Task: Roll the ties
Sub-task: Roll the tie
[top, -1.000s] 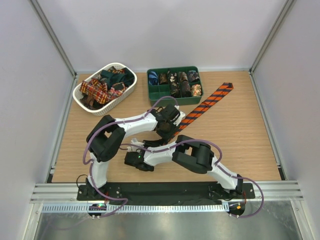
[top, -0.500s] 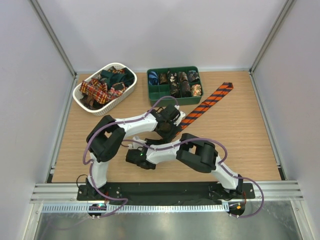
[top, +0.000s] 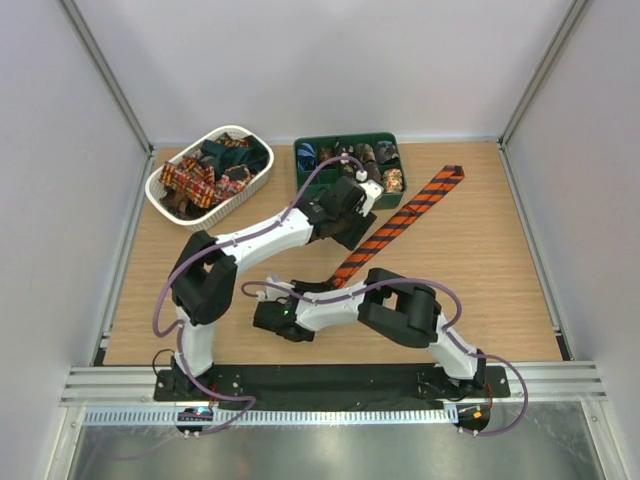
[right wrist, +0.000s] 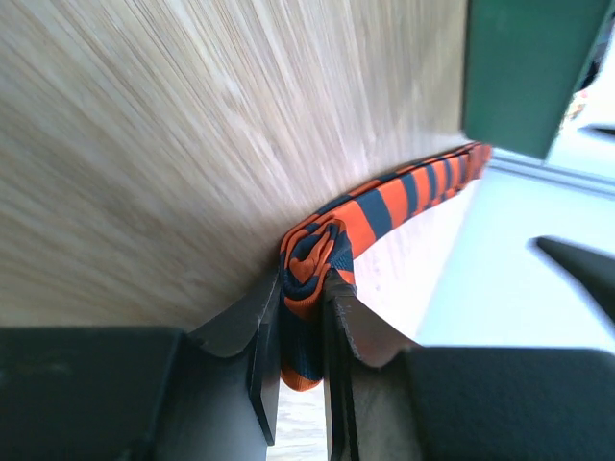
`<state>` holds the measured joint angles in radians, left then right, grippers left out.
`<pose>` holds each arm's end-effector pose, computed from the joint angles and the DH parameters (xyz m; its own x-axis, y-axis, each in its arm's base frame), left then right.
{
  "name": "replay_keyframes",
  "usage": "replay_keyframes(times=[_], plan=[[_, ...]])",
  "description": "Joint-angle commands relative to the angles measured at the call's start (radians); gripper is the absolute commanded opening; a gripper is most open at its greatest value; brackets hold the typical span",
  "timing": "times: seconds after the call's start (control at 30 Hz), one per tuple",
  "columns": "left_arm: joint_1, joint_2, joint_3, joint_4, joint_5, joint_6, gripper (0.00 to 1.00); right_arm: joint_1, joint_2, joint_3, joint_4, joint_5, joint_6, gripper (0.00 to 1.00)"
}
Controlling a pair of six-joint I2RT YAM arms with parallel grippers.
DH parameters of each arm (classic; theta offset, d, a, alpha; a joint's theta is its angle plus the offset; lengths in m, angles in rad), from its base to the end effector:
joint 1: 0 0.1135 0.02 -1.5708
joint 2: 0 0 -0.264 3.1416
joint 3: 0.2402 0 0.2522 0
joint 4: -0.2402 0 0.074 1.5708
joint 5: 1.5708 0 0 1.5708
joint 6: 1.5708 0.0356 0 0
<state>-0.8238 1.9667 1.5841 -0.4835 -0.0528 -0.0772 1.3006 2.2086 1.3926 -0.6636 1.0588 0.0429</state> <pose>0.3020 -0.3233 0.2378 -0.5708 0.5030 -0.6490 0.6675 0.7446 -0.0099 0.1359 0.3744 0.0972 -0.2849 -0.9499 -0.1282 -0.4391 0.2483 -0.8634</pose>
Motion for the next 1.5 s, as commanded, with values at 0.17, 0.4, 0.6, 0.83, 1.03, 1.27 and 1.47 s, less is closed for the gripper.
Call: replay_keyframes(times=[0.17, 0.4, 0.6, 0.83, 1.03, 1.27, 1.47], plan=[[0.081, -0.285, -0.186, 0.189, -0.070, -0.101, 0.60, -0.029, -0.154, -0.078, 0.125, -0.285, 0.095, 0.14], [0.123, -0.495, -0.395, 0.327, -0.211, -0.147, 0.64, -0.078, -0.297, -0.162, 0.223, -0.492, 0.097, 0.14], [0.212, -0.585, -0.473, 0.375, -0.300, -0.229, 0.77, -0.150, -0.404, -0.239, 0.289, -0.689, 0.104, 0.13], [0.250, -0.677, -0.556, 0.392, -0.496, -0.398, 1.00, -0.257, -0.506, -0.328, 0.360, -0.931, 0.110, 0.13], [0.262, -0.747, -0.645, 0.436, -0.512, -0.457, 1.00, -0.376, -0.564, -0.417, 0.440, -1.176, 0.114, 0.13], [0.262, -0.813, -0.748, 0.479, -0.327, -0.421, 1.00, -0.503, -0.567, -0.446, 0.455, -1.396, 0.117, 0.13], [0.259, -0.828, -0.886, 0.632, -0.101, -0.406, 1.00, -0.604, -0.521, -0.422, 0.432, -1.523, 0.117, 0.13]])
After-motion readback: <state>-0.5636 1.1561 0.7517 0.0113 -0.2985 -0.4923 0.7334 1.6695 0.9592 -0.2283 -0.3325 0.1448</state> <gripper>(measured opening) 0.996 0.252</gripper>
